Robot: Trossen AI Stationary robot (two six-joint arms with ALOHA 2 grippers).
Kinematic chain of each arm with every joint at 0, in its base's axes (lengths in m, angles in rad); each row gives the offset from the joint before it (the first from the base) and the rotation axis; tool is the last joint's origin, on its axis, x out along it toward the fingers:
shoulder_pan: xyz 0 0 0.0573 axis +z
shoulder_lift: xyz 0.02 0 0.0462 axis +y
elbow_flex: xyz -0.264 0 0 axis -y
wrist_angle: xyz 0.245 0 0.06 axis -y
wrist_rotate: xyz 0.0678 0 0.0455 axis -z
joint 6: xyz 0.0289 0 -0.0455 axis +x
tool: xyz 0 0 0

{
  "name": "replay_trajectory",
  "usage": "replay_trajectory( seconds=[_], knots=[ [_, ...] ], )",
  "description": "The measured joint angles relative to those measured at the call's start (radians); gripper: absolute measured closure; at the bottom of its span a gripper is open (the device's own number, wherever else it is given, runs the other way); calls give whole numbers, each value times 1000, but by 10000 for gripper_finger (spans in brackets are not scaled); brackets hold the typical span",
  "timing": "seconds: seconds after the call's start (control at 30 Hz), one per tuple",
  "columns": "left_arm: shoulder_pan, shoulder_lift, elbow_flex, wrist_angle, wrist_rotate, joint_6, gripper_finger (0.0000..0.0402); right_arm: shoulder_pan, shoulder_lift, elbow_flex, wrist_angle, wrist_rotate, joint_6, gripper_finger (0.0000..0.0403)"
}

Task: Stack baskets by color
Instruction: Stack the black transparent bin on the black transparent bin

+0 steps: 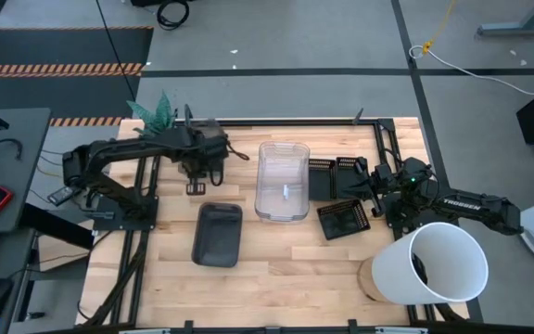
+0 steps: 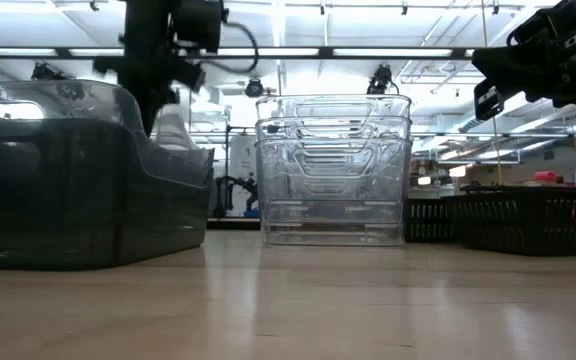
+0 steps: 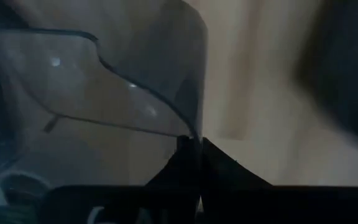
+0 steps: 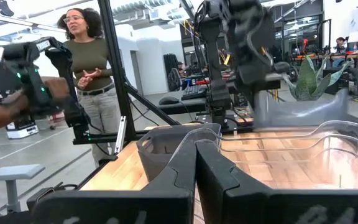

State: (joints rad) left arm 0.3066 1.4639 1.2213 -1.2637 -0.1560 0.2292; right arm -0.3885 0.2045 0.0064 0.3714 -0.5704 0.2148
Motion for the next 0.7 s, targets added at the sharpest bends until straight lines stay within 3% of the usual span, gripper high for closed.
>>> replay_trajectory(
  seconds=[0.17,0.37,0.7],
  knots=[
    [-63,0,151,-102,72,-137,397,0,0,0,0,0,0,389],
    [-211,0,287,-190,84,-269,397,0,0,0,0,0,0,389],
    [-560,1,351,-215,68,-496,396,0,0,0,0,0,0,389]
  ],
)
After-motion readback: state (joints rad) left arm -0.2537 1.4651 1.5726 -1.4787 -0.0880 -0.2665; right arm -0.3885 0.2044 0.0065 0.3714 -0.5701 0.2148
